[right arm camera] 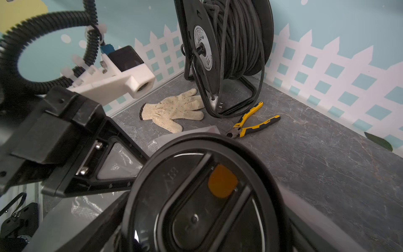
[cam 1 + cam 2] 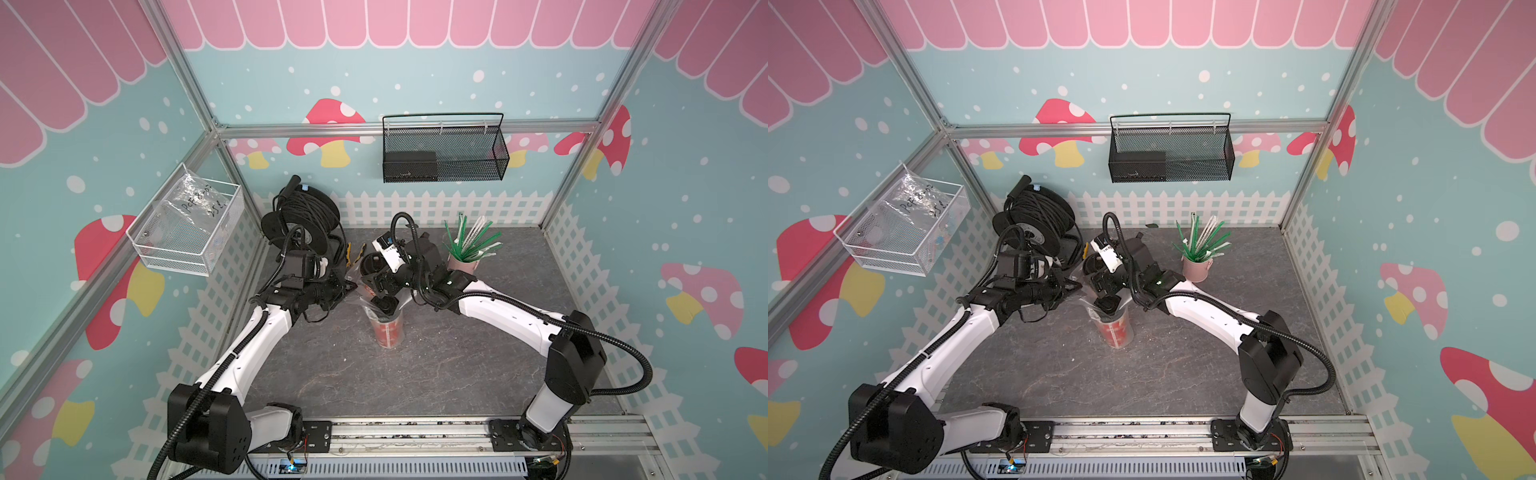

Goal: Pack milk tea into plastic carrier bags
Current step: Place the milk tea cup in the plastic carrier bag.

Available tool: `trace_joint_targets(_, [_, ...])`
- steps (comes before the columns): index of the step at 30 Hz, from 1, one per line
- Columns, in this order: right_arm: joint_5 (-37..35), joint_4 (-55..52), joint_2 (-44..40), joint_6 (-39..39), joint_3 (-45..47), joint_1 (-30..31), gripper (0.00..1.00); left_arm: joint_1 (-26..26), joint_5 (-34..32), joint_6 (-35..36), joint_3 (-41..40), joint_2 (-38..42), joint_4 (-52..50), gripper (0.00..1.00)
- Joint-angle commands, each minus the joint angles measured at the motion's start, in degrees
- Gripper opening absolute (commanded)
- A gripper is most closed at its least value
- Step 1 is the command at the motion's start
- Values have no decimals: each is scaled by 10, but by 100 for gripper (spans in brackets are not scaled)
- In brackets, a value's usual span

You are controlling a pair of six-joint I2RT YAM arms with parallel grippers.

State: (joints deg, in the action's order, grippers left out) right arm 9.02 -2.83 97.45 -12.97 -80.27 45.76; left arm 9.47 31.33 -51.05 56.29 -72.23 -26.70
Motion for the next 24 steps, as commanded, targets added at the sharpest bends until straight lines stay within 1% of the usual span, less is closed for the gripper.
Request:
trace_joint_targets(1, [2, 17, 6, 5, -15, 0, 96, -3, 3, -7, 16, -1, 9, 2])
trace_joint_targets(5, [-3, 2, 10, 8, -24, 0, 99, -3, 3, -6, 15, -2, 9, 2])
trace_joint_targets(9, [-7, -21, 16, 11, -41, 0, 100, -4, 3, -5, 13, -1, 9, 2])
trace_joint_targets(16, [-18, -40, -26, 16, -50, 0, 99, -4, 2, -5, 18, 0, 9, 2])
trace_joint_targets(19, [-56, -71, -60, 10, -51, 0, 98, -4, 3, -7, 23, -1, 9, 2])
trace_joint_targets(22, [-136, -100, -95, 4, -28, -1, 97, -4, 7, -8, 29, -5, 9, 2])
trace_joint_targets(23, [-155, -104, -104, 3, -16, -1, 97, -4, 7, -8, 30, -5, 9, 2])
trace_joint_targets(24, [-159, -109, -108, 0, -10, -4, 97, -4, 7, -8, 31, -5, 9, 2])
